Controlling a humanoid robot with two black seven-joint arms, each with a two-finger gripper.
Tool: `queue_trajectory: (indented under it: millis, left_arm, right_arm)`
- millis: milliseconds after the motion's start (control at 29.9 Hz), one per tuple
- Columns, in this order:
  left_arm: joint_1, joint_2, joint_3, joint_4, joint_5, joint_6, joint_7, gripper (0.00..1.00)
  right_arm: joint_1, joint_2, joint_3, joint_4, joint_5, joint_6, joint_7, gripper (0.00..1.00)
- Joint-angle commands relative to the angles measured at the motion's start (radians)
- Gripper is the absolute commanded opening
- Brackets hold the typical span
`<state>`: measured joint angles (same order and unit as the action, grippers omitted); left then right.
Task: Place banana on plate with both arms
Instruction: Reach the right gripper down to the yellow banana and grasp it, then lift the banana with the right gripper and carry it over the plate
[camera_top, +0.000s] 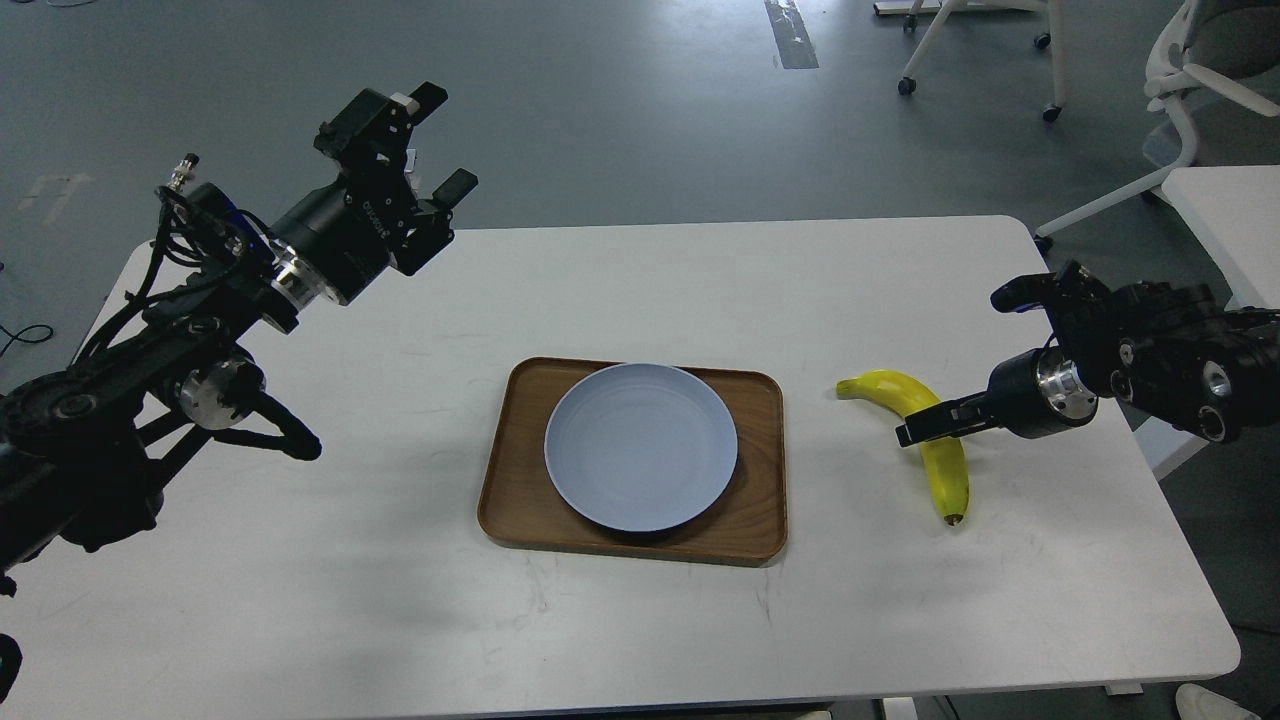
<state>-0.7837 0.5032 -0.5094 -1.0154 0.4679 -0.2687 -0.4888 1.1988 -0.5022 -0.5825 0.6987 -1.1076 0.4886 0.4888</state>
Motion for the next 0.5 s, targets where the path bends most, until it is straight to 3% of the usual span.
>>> queue_trajectory:
  millis: [0,267,468]
  left_arm:
    - [0.003,-0.005,0.0,0.0,0.0,0.002,0.0,0.98]
    - [0.004,-0.011,0.0,0.0,0.0,0.0,0.0,0.98]
    - [0.004,-0.009,0.0,-0.006,0.001,0.0,0.0,0.98]
  right_arm:
    - [-0.001,-0.001,-0.003,0.005,0.0,0.0,0.0,0.22]
    - [-0.001,-0.048,-0.005,0.022,0.0,0.0,0.0,0.05]
    - [0.066,-0.116,0.004,0.076,0.002,0.0,0.0,0.05]
